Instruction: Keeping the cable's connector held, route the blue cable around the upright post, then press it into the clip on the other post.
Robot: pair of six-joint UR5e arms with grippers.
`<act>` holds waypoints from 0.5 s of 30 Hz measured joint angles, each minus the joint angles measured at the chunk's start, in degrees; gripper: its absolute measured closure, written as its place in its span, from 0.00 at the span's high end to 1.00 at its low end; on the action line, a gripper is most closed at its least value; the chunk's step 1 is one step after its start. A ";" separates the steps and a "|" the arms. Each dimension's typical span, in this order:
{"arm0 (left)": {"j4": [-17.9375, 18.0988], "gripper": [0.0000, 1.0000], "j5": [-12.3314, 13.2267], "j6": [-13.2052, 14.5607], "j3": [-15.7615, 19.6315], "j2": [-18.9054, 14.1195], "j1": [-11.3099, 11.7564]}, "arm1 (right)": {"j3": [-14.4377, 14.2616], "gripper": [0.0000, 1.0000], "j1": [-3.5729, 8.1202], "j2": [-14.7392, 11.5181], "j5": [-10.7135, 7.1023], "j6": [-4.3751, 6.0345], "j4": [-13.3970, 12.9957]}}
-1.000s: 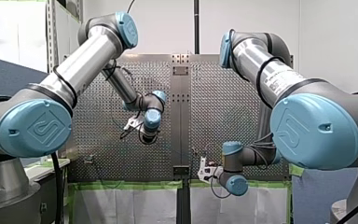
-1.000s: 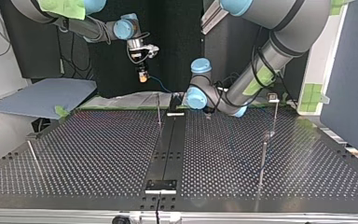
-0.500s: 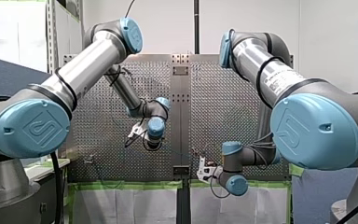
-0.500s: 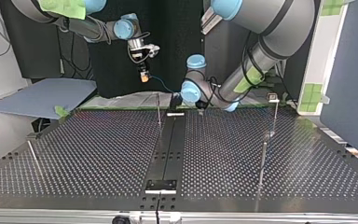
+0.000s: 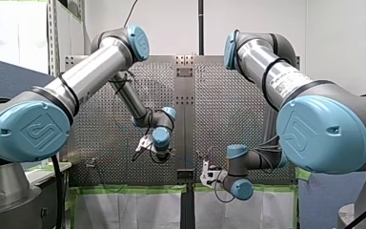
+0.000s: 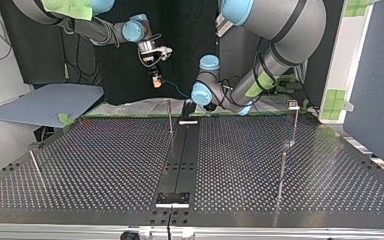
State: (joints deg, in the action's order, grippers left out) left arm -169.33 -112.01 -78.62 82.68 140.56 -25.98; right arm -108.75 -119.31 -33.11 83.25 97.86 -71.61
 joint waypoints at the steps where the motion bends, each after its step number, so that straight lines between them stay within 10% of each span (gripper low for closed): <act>1: 0.02 1.00 0.41 -0.25 0.00 0.08 -0.08 | 0.01 0.00 -0.01 0.00 0.00 0.01 0.02; 15: 0.62 1.00 7.41 -3.93 0.00 4.15 -1.74 | 0.12 0.00 -0.09 -0.01 -0.07 0.06 0.06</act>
State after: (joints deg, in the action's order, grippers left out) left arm -168.70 -104.61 -82.56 82.68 144.71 -27.72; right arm -108.63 -119.40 -33.12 83.18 97.92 -71.55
